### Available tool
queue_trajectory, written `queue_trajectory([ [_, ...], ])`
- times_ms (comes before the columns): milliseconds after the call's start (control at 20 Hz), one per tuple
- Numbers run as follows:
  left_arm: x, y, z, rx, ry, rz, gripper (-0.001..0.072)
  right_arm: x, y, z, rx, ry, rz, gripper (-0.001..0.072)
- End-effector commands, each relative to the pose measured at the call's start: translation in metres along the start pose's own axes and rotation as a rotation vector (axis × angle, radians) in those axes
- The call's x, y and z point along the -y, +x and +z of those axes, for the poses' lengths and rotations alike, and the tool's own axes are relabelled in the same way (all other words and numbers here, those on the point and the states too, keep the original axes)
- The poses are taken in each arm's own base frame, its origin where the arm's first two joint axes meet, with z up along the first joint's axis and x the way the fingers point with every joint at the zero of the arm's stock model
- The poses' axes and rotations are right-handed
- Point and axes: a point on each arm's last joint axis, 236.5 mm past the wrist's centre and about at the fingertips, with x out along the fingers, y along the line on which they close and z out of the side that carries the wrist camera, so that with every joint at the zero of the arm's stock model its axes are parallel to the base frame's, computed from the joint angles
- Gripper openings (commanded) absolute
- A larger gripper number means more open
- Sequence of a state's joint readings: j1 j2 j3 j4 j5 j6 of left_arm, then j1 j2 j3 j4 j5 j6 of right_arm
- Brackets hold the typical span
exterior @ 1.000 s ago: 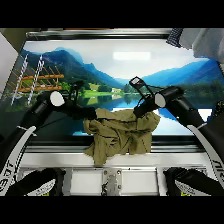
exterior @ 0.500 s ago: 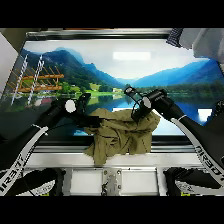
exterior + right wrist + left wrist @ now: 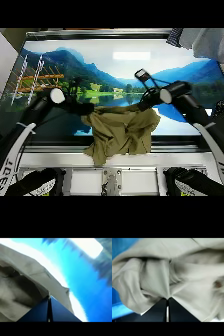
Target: Fold the clothes and pants, and hang the long-sleeved shirts on hangers.
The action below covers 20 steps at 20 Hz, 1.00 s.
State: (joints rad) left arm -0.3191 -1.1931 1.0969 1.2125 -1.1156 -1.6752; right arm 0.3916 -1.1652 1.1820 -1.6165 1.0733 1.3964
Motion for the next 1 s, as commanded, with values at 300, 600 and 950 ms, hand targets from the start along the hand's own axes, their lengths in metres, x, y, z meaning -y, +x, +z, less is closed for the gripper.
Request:
queue_trajectory([
  [300, 0.085, -0.243, 0.048, 0.587, 0.208, -0.131, 0.0014, 0.039, -0.221, 0.036, 0.512, 0.233, -0.105, 0.0010],
  [600, 0.022, -0.130, -0.072, 0.165, 0.120, -0.051, 0.0014, 0.007, -0.126, -0.082, 0.024, 0.289, -0.033, 0.0010],
  [950, -0.030, -0.032, -0.141, -0.004, -0.043, -0.009, 0.0612, -0.046, -0.039, -0.170, -0.235, 0.325, 0.111, 0.0010],
])
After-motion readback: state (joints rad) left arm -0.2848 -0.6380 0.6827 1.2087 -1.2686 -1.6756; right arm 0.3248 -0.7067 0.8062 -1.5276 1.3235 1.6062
